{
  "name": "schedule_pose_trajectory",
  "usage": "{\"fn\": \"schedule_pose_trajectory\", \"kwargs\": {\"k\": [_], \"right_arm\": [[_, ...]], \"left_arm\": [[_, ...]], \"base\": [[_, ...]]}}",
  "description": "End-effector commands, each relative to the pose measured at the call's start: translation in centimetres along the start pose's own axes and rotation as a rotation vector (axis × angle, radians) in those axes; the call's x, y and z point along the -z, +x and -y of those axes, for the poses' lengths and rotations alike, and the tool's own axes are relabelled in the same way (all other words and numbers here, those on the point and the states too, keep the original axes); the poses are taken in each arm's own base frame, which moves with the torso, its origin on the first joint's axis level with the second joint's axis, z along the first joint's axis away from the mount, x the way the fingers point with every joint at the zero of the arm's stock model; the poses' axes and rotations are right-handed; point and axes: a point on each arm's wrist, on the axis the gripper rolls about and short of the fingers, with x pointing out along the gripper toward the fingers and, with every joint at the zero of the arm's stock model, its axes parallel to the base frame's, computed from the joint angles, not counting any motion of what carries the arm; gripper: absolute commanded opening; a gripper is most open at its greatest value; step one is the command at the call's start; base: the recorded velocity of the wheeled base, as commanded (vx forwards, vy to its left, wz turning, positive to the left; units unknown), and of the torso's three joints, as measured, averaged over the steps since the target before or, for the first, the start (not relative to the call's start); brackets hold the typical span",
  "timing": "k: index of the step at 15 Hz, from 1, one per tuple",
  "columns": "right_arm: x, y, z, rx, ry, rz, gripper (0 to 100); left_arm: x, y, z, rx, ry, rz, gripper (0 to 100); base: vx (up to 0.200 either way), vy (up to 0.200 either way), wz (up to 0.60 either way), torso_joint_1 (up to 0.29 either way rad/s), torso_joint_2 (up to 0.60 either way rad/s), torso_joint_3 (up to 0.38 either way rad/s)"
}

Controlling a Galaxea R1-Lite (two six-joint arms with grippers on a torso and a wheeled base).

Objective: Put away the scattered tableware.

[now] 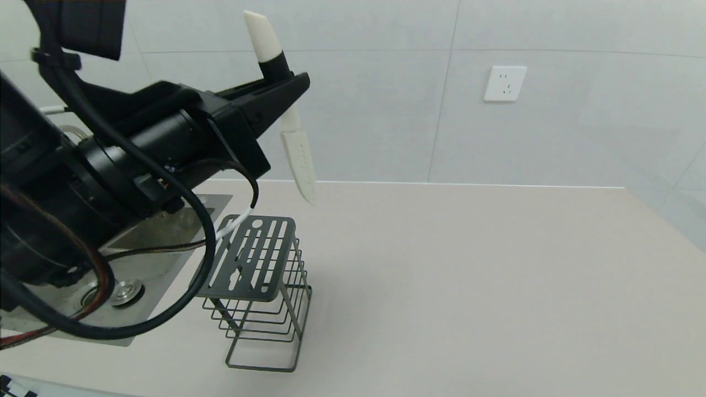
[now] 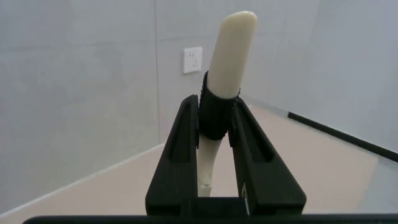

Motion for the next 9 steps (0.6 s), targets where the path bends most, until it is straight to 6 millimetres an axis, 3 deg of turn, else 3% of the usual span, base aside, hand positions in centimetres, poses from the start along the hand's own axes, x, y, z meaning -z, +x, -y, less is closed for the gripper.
{"fn": "schedule_pose_trajectory", "kwargs": {"k": [1, 4, 6, 9], "right_arm": [[0.0, 0.0, 0.0, 0.000, 0.000, -0.005, 100], [0.0, 0.0, 0.0, 0.000, 0.000, -0.004, 100], [0.0, 0.0, 0.0, 0.000, 0.000, -0.002, 100], [0.0, 0.0, 0.0, 0.000, 0.001, -0.004, 100]], "left_arm": [[-0.3, 0.9, 0.3, -0.007, 0.020, -0.006, 0], [0.4, 0.9, -0.1, -0.184, 0.036, -0.074, 0], [0.5, 1.0, 0.4, -0.184, 0.035, -0.082, 0], [0.1, 1.7, 2.7, -0.201, 0.012, -0.069, 0]], "base": [[0.000, 0.000, 0.00, 0.000, 0.00, 0.000], [0.000, 0.000, 0.60, 0.002, 0.00, 0.004], [0.000, 0.000, 0.60, 0.015, 0.00, 0.005], [0.000, 0.000, 0.00, 0.000, 0.00, 0.000]]}}
